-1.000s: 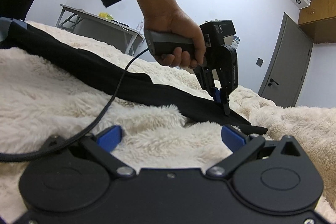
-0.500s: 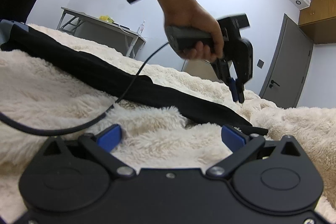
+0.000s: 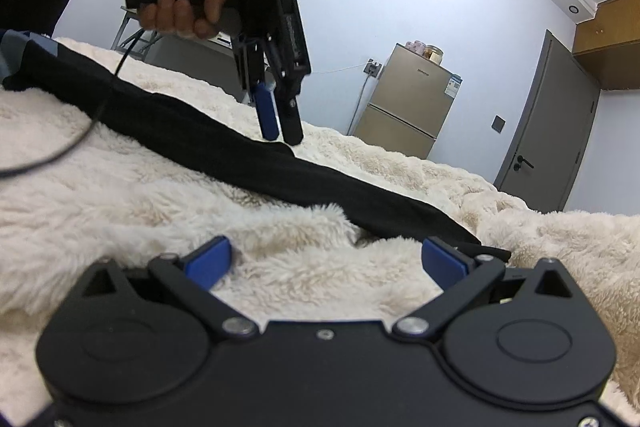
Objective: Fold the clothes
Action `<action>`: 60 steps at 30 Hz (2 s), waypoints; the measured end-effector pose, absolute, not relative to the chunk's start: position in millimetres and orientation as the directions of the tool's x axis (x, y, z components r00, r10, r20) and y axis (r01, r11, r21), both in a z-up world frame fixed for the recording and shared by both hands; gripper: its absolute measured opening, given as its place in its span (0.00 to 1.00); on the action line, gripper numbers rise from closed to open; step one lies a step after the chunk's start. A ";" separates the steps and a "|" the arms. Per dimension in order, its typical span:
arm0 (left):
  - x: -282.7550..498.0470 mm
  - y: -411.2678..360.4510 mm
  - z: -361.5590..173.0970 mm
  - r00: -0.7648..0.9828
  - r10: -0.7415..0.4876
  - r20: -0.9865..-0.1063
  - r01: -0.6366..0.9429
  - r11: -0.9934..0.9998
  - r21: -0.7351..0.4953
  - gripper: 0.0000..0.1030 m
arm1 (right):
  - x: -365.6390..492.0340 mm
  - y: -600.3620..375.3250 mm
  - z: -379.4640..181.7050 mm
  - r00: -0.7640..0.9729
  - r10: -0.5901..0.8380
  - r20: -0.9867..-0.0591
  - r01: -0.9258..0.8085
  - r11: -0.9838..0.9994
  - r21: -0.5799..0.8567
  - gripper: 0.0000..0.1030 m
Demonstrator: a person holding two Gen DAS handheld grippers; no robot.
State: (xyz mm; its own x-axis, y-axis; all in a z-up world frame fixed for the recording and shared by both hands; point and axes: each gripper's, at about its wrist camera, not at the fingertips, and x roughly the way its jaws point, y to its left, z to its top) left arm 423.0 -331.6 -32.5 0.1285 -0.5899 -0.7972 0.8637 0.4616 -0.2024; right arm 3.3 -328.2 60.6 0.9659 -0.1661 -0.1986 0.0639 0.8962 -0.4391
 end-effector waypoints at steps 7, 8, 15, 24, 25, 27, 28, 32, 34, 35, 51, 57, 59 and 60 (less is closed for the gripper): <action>431.3 -335.7 -47.9 0.002 -0.650 -0.760 0.845 0.407 -0.346 0.04 | 5.4 -325.8 58.4 0.964 -0.167 -0.206 0.057 0.889 -0.454 1.00; 430.8 -334.3 -45.6 -0.005 -0.662 -0.749 0.845 0.398 -0.358 0.04 | 5.2 -325.6 58.4 0.964 -0.167 -0.206 0.057 0.889 -0.454 1.00; 438.2 -327.1 -27.5 0.051 -0.689 -0.723 0.847 0.413 -0.335 0.03 | 4.9 -325.4 58.3 0.964 -0.168 -0.205 0.057 0.887 -0.458 1.00; 455.5 -322.7 -37.0 0.051 -0.685 -0.726 0.817 0.447 -0.364 0.20 | 5.3 -325.3 57.9 0.964 -0.168 -0.206 0.056 0.885 -0.462 1.00; 453.3 -320.3 -37.8 0.043 -0.692 -0.721 0.817 0.439 -0.373 0.21 | 5.4 -325.4 57.8 0.964 -0.168 -0.206 0.056 0.885 -0.462 1.00; 450.2 -317.7 -41.2 0.005 -0.692 -0.721 0.822 0.414 -0.391 0.21 | 6.0 -325.6 57.5 0.964 -0.169 -0.206 0.056 0.884 -0.464 1.00; 449.3 -317.1 -41.5 -0.002 -0.693 -0.721 0.824 0.407 -0.393 0.21 | 6.0 -325.5 57.6 0.964 -0.169 -0.206 0.056 0.884 -0.464 1.00; 443.4 -316.8 -42.9 -0.046 -0.708 -0.704 0.818 0.378 -0.433 0.23 | 6.0 -325.7 58.2 0.964 -0.168 -0.207 0.055 0.884 -0.464 1.00; 440.6 -319.6 -44.8 -0.052 -0.694 -0.718 0.827 0.373 -0.420 0.23 | 6.3 -326.0 57.9 0.964 -0.168 -0.207 0.055 0.884 -0.464 1.00; 440.3 -320.4 -45.4 -0.058 -0.696 -0.716 0.826 0.369 -0.426 0.23 | 6.2 -326.0 57.9 0.964 -0.168 -0.207 0.055 0.884 -0.464 1.00; 472.0 -303.1 -21.8 0.076 -0.747 -0.661 0.808 0.435 -0.399 0.02 | 4.1 -324.7 57.1 0.964 -0.168 -0.205 0.055 0.883 -0.466 1.00; 468.6 -302.3 -50.7 0.182 -0.634 -0.751 0.763 0.573 -0.299 0.11 | 4.4 -322.3 55.6 0.964 -0.167 -0.206 0.050 0.876 -0.479 1.00; 472.6 -288.9 -39.7 0.208 -0.682 -0.701 0.739 0.579 -0.344 0.24 | 4.0 -321.1 54.9 0.965 -0.168 -0.203 0.051 0.874 -0.484 1.00; 472.3 -273.0 -27.0 0.230 -0.719 -0.656 0.721 0.579 -0.380 0.28 | 4.2 -320.7 54.5 0.965 -0.169 -0.202 0.051 0.872 -0.486 1.00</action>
